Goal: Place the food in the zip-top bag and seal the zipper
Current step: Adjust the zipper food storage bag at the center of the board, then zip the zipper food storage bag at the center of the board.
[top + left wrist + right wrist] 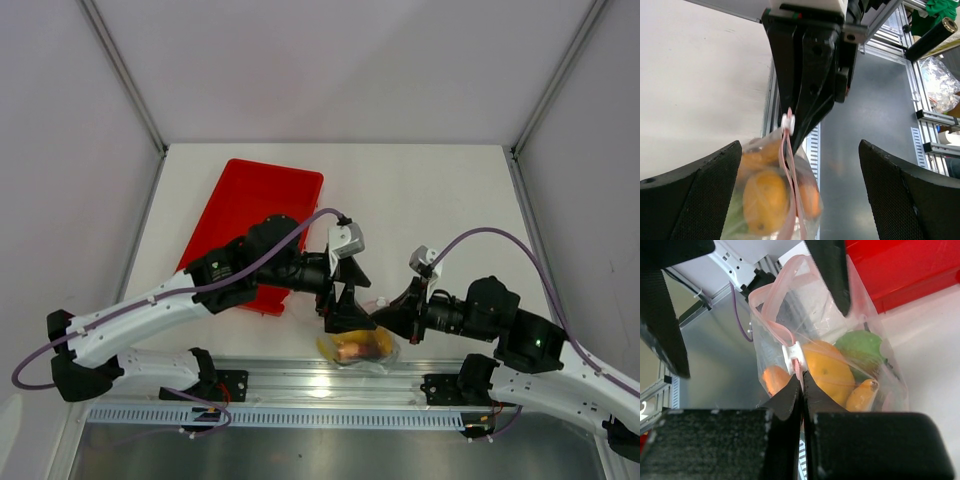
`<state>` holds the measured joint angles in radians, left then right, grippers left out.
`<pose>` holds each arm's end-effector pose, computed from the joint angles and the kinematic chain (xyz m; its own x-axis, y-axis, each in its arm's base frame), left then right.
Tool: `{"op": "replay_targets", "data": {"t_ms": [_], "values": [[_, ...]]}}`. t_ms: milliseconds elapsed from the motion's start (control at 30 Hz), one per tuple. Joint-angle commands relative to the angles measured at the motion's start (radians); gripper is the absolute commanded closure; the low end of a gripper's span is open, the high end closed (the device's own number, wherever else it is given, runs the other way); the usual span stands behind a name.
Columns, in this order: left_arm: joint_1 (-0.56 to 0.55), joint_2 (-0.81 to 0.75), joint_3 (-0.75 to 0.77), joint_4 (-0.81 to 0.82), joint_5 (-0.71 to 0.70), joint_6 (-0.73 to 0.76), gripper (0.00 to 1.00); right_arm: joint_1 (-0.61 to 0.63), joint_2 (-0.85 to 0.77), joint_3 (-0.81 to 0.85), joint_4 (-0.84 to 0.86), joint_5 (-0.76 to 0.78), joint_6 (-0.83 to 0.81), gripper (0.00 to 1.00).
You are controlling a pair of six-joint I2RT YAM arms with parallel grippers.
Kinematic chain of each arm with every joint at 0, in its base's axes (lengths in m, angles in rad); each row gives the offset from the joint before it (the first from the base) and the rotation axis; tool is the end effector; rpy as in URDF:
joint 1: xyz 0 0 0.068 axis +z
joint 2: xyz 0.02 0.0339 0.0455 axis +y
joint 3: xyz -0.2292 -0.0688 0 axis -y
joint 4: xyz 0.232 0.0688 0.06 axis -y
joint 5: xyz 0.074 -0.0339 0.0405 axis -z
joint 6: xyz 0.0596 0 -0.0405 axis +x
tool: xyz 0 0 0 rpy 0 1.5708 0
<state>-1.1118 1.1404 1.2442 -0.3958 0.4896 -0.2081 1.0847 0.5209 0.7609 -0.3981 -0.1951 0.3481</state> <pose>0.0946 -0.2546 0.3691 -0.3295 0.2551 -0.9090 0.9430 0.0408 -0.3303 0.0660 0.1496 0.3201 -0.3955 -0.0323 -0.9179 -0.8744 0.3192 0.3655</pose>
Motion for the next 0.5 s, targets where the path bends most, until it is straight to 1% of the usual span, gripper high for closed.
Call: {"op": "replay_targets", "data": {"t_ms": [0, 133, 167, 233, 267, 300, 333, 400, 467], "values": [[0.006, 0.035, 0.052, 0.058, 0.04, 0.024, 0.01, -0.002, 0.017, 0.029, 0.082, -0.053, 0.006, 1.0], [0.006, 0.064, 0.07, 0.063, 0.058, 0.024, 0.02, 0.0, 0.024, 0.04, 0.076, -0.058, 0.005, 1.0], [0.006, 0.068, 0.07, 0.066, 0.072, 0.024, 0.07, 0.0, 0.021, 0.041, 0.074, -0.056, 0.005, 1.0], [0.006, 0.07, 0.067, 0.071, 0.072, 0.022, 0.13, 0.0, 0.014, 0.044, 0.067, -0.052, 0.005, 1.0], [0.007, 0.071, 0.064, 0.072, 0.072, 0.021, 0.19, 0.0, 0.013, 0.046, 0.064, -0.047, 0.006, 1.0], [0.009, 0.071, 0.063, 0.074, 0.079, 0.015, 0.22, 0.0, 0.005, 0.046, 0.055, -0.034, 0.006, 1.0], [0.012, 0.073, 0.064, 0.077, 0.086, 0.01, 0.27, -0.002, 0.002, 0.046, 0.051, -0.029, 0.009, 1.0], [0.017, 0.073, 0.06, 0.089, 0.105, -0.004, 0.32, 0.0, -0.002, 0.048, 0.045, -0.03, 0.014, 1.0], [0.021, 0.071, 0.052, 0.107, 0.112, -0.016, 0.39, 0.0, 0.001, 0.049, 0.038, -0.035, 0.015, 1.0]]}}
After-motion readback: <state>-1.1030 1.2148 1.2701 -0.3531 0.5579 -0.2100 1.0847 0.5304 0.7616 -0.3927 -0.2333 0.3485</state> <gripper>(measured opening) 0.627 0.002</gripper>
